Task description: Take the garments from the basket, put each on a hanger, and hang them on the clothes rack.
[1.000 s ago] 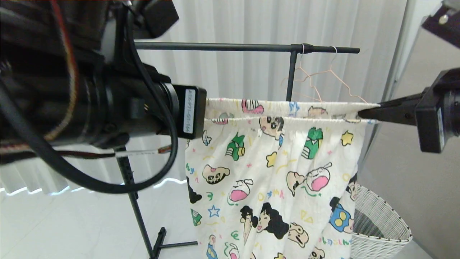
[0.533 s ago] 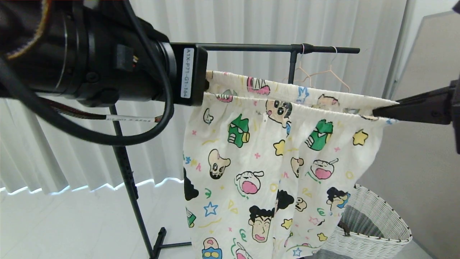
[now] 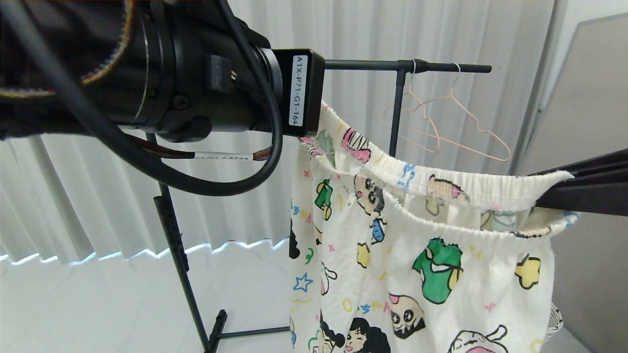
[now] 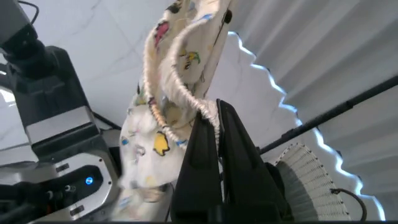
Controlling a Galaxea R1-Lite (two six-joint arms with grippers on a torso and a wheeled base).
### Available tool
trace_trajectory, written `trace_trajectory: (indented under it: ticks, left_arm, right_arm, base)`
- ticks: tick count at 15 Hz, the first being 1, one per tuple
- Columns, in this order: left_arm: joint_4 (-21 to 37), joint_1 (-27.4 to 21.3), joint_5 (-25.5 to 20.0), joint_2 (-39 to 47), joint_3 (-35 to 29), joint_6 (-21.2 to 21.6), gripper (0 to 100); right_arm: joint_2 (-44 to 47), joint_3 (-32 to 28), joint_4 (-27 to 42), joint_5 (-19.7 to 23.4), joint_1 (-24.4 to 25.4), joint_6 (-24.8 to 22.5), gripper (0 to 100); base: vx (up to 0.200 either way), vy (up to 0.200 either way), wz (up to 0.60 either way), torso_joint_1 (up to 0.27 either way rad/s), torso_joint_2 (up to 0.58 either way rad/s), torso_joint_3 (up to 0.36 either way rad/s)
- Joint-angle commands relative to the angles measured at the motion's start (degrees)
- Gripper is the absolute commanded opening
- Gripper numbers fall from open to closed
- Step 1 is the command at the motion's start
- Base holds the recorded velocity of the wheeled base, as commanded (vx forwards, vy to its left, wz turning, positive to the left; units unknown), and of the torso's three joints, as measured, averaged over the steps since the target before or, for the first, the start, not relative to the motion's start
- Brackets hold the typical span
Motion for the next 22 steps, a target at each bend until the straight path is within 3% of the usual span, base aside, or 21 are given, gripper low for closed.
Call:
trace_trajectory:
  ticks: [1,5,7,8,9,11,16,19,20,22]
  left_arm:
    - [0.08,-0.27,-0.01,-0.99,0.73,0.10,0]
    - [7.99,-3.88,-0.10,-14.35,12.86,0.19,0]
    - [8.52,-9.59,-0.54,-19.00,17.78,0.10,0]
    - [8.52,-17.59,-0.98,-22.52,21.21,0.10,0]
    - [8.52,-22.07,-0.98,-23.66,22.88,0.01,0]
    - [8.52,-25.15,-0.98,-23.75,23.84,-0.08,0]
    - [8.52,-24.18,-0.80,-23.57,23.84,-0.08,0]
    - [8.52,-17.41,0.43,-20.76,23.05,1.15,0]
    - [8.34,-10.29,5.35,-16.89,21.82,2.91,0]
    - [8.08,-6.95,11.59,-11.36,17.34,2.91,0]
  right_arm:
    - [1.78,-0.19,-0.15,0.09,0.12,-0.02,0]
    - [7.76,-0.63,-11.31,0.18,-5.60,-0.02,0]
    - [10.04,-1.51,-13.68,0.79,-7.18,-0.02,0]
    - [12.15,-2.39,-15.88,2.73,-8.59,-0.02,0]
    - [13.65,-3.35,-17.02,4.04,-8.67,-0.02,0]
    - [16.37,-6.08,-17.46,4.48,-8.67,-0.02,0]
    - [15.49,-7.31,-16.67,4.13,-9.20,0.07,0]
    - [9.78,-6.78,-9.37,4.04,-11.22,0.07,0]
    - [6.00,-6.78,-4.28,4.04,-11.31,0.07,0]
    - [1.43,-5.90,2.75,3.96,-9.64,-0.90,0]
  base:
    - [0.000,0.000,0.00,0.000,0.00,0.000]
    - [0.000,0.000,0.00,0.000,0.00,0.000]
    - [0.000,0.000,0.00,0.000,0.00,0.000]
    - [0.000,0.000,0.00,0.000,0.00,0.000]
    - [0.000,0.000,0.00,0.000,0.00,0.000]
    - [0.000,0.000,0.00,0.000,0.00,0.000]
    - [0.000,0.000,0.00,0.000,0.00,0.000]
    - [0.000,0.000,0.00,0.000,0.00,0.000]
    - [0.000,0.000,0.00,0.000,0.00,0.000]
    - [0.000,0.000,0.00,0.000,0.00,0.000]
